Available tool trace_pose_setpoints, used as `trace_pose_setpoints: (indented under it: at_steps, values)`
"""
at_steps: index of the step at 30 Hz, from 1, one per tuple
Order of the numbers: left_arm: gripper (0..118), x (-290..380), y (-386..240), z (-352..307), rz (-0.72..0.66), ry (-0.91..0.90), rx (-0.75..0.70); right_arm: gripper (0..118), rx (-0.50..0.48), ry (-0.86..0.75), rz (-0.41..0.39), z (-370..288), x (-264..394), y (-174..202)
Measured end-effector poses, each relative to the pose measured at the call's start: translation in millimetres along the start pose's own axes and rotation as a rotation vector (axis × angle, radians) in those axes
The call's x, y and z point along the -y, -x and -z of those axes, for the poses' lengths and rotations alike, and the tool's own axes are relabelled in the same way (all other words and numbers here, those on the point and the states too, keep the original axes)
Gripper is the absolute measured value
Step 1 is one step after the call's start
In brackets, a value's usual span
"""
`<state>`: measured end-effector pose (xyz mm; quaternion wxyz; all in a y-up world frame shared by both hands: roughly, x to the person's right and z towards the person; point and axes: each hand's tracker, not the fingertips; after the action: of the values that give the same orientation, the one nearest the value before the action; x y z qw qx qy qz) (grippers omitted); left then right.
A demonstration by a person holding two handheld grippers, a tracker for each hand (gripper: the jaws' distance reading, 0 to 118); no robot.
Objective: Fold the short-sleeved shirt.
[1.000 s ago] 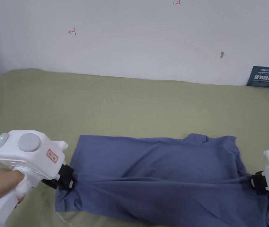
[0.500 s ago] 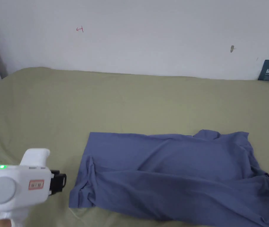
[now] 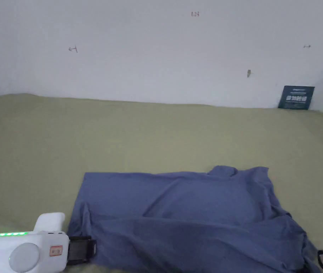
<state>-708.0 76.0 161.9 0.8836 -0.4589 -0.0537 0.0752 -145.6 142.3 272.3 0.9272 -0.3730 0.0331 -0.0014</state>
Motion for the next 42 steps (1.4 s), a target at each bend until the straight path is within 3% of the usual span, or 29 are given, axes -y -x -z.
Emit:
trace_pose_setpoints:
  at_steps: [2, 3, 4, 5, 6, 7, 8, 10, 14, 15, 16, 18, 24, 27, 32, 37, 42]
  values:
    - [95, -5, 1, 15, -0.009, 0.024, -0.027, 0, 0.001, 0.005, 0.012, 3, 4, -6]
    - [79, -5, 4, 21, -0.014, 0.042, -0.033, 1, 0.007, 0.011, 0.023, 4, 5, -8]
    - [68, 0, -4, 18, -0.025, 0.054, -0.041, 11, 0.014, 0.018, 0.034, 7, 6, -10]
    - [59, 2, -5, 15, -0.038, 0.038, -0.093, 37, 0.023, 0.022, 0.043, 12, 7, -14]
    - [35, 4, -4, 9, -0.039, 0.008, -0.089, 77, 0.034, 0.028, 0.045, 17, 7, -16]
    - [4, 4, -1, 2, -0.051, -0.014, -0.039, 97, 0.032, 0.046, 0.057, 24, 7, -18]
    - [4, 7, -1, -5, -0.061, -0.02, 0.02, 99, 0.017, 0.071, 0.072, 32, 7, -19]
    - [4, 10, 0, -9, -0.065, -0.022, 0.014, 96, -0.027, 0.065, 0.101, 52, 8, -24]
    - [4, 10, 5, -6, -0.1, -0.001, 0.037, 96, 0.003, 0.148, 0.126, 95, 9, -20]
    - [4, 9, 7, -5, -0.136, 0.002, 0.045, 87, -0.003, 0.16, 0.134, 103, 8, -18]
    - [4, 8, 9, -4, -0.154, 0.003, 0.052, 66, -0.009, 0.168, 0.142, 111, 10, -20]
    - [4, 9, 9, -6, -0.155, 0.003, 0.058, 6, 0.006, 0.157, 0.136, 118, 12, -22]
    - [4, 4, 22, -32, -0.192, -0.01, 0.135, 5, -0.047, 0.123, 0.12, 69, -6, -21]
    - [4, 5, 21, -53, -0.175, -0.011, 0.158, 5, -0.084, 0.097, 0.158, 38, -10, -27]
    - [4, 18, 23, -97, -0.111, -0.001, 0.151, 5, -0.087, 0.11, 0.101, -13, -7, -19]
    - [4, 68, 28, -130, -0.074, 0.073, 0.132, 5, -0.129, 0.196, 0.124, -45, 27, -10]
    - [4, 128, 43, -131, -0.146, 0.161, 0.119, 5, -0.142, 0.319, 0.186, -42, 84, -10]
